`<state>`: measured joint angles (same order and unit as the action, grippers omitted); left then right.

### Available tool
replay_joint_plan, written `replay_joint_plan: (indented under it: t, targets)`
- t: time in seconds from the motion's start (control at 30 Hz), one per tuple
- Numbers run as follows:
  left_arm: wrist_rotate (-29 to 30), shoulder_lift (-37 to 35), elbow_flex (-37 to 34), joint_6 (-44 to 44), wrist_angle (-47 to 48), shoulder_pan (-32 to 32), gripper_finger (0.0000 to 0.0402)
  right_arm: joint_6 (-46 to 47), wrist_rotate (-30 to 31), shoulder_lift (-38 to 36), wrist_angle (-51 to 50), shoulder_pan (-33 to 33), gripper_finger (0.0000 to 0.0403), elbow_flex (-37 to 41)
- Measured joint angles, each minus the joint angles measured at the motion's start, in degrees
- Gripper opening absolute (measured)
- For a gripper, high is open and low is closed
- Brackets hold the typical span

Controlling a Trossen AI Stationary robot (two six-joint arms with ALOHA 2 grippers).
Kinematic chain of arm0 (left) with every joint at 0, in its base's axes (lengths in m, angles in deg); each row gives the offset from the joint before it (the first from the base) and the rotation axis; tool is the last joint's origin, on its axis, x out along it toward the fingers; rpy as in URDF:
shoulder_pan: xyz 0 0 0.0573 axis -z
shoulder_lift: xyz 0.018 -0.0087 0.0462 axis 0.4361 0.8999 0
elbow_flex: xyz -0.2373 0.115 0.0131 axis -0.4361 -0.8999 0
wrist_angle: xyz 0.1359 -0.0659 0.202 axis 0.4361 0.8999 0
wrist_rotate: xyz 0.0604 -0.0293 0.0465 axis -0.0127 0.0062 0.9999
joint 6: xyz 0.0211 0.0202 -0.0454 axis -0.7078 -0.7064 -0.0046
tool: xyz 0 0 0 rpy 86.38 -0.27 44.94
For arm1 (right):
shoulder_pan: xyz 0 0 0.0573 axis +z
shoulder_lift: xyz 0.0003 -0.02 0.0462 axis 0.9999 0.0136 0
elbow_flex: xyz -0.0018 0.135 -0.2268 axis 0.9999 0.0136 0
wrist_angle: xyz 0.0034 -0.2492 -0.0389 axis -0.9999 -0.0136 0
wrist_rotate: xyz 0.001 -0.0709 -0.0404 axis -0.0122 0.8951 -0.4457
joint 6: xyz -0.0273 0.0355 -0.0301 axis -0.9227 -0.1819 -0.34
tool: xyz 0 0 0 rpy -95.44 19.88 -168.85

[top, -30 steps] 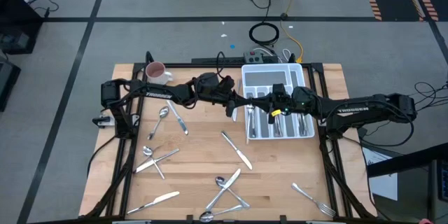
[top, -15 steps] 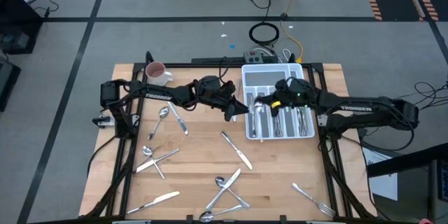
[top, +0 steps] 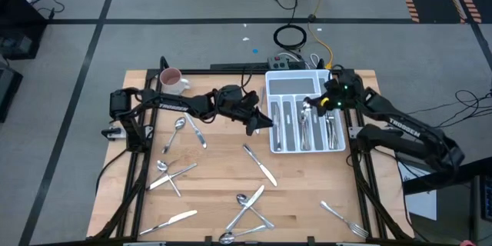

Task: Sort silverware
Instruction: Put the spoon in the middle section of the silverware tray

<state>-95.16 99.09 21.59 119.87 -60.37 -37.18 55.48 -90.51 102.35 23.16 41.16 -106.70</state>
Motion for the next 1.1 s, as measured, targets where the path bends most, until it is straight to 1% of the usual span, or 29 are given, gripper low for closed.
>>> replay_joint_plan:
  t: [0.07,0.17,0.3,0.63,0.83,0.97,1.1]
  targets:
    - [0.05,0.0,0.0,0.02,-0.03,0.09,0.0121,-1.21,-1.37,0.91,0.35,-1.57,0.0,0.02]
    - [0.32,0.0,0.0,0.04,0.02,0.28,0.0121,-3.05,-1.88,2.94,0.45,-3.23,0.0,0.04]
    - [0.33,0.0,0.0,0.06,0.03,0.58,0.0121,-4.35,-4.42,6.95,3.3,-4.43,0.0,0.04]
    - [0.42,0.0,0.0,1.49,0.17,0.51,0.0121,-6.2,-4.5,19.35,10.4,-4.49,0.0,0.09]
    - [0.42,0.0,0.0,1.52,0.2,0.5,0.0121,-7.79,-4.14,25.84,10.54,-4.47,0.0,0.13]
    - [0.42,0.0,0.0,1.53,0.2,0.49,0.0121,-7.67,-4.21,28.31,11.79,-4.45,0.0,0.15]
    - [0.44,0.0,0.0,1.51,0.2,0.49,0.0121,-7.66,-4.15,28.59,13.1,-4.47,0.0,0.15]
